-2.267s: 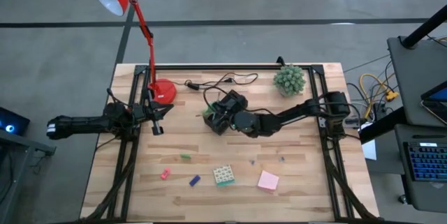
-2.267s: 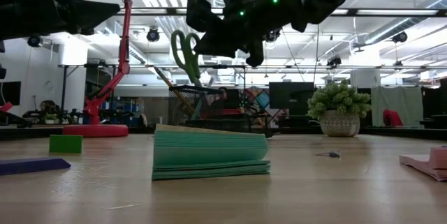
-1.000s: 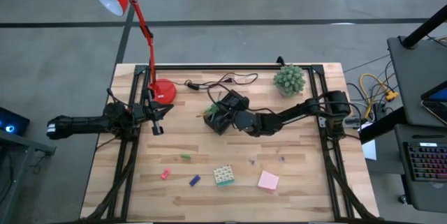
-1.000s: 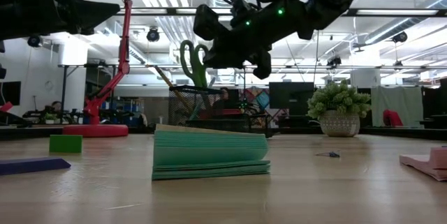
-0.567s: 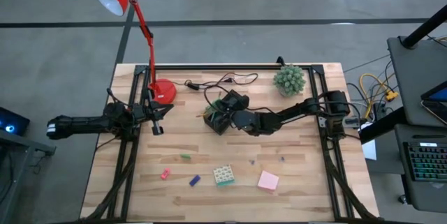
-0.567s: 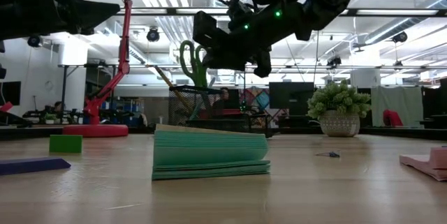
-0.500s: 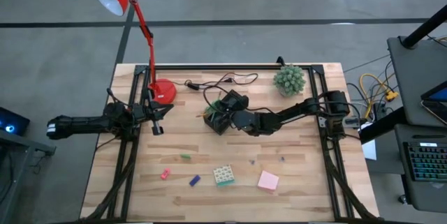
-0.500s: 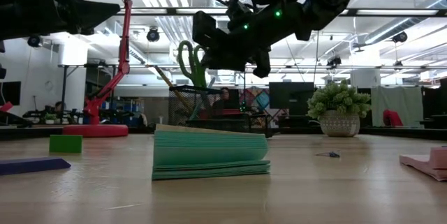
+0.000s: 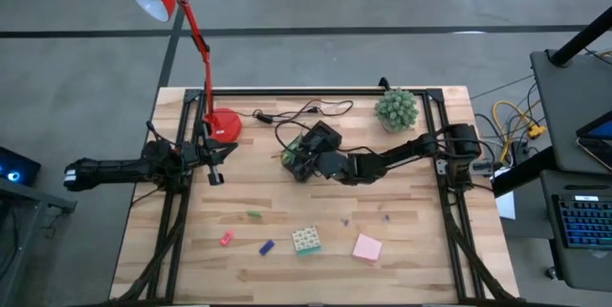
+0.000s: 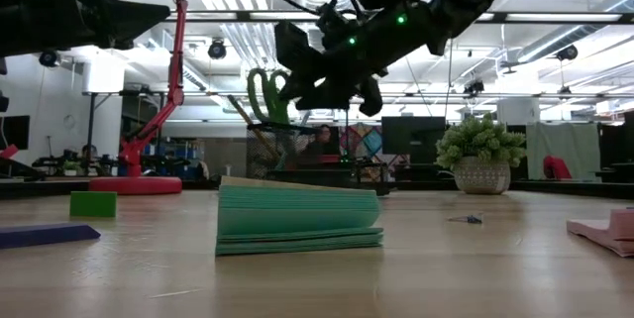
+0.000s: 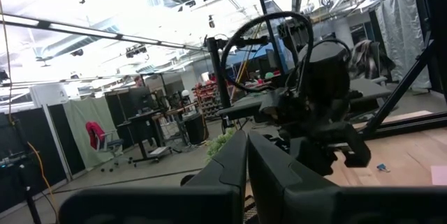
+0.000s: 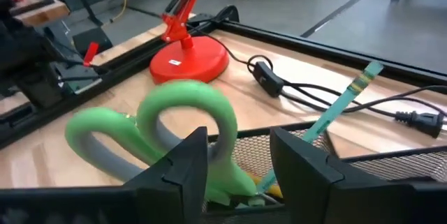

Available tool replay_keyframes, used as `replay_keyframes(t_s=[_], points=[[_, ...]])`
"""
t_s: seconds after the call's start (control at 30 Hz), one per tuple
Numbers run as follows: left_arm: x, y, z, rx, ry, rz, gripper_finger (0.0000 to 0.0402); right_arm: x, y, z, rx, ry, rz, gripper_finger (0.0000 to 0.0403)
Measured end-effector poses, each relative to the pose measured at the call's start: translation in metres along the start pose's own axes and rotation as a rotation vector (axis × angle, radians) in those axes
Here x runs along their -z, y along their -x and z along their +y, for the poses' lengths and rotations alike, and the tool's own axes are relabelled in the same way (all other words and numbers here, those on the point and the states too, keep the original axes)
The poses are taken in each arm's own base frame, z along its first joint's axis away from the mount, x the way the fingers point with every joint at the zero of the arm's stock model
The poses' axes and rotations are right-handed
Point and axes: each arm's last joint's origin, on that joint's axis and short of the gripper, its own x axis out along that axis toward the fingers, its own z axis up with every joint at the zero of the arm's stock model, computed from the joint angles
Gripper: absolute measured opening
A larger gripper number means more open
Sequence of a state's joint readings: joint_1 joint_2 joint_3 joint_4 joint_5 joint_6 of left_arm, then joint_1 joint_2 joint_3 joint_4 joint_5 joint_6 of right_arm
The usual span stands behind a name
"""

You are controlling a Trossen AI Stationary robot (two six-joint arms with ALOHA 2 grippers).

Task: Pick and place office supplies into organizer
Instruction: Put the green scissors into the black desk organizer

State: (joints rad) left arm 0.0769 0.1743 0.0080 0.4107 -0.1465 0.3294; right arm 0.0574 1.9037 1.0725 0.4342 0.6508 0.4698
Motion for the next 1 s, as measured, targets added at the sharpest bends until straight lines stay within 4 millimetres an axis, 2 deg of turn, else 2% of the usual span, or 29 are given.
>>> replay_keyframes(t_s=[0.23,0.67,1.0], points=[[0.000,0.000,0.000,0.000,0.000,0.000,0.0000,-0.004,0.003,0.000,0.001,0.027,0.007,0.0157],[0.000,0.000,0.000,0.000,0.000,0.001,0.0000,-0.006,0.002,0.000,-0.050,0.038,0.060,0.0153],[0.000,0.000,0.000,0.000,0.000,0.000,0.0000,-0.040,0.002,0.011,0.066,0.200,0.277,0.0162]])
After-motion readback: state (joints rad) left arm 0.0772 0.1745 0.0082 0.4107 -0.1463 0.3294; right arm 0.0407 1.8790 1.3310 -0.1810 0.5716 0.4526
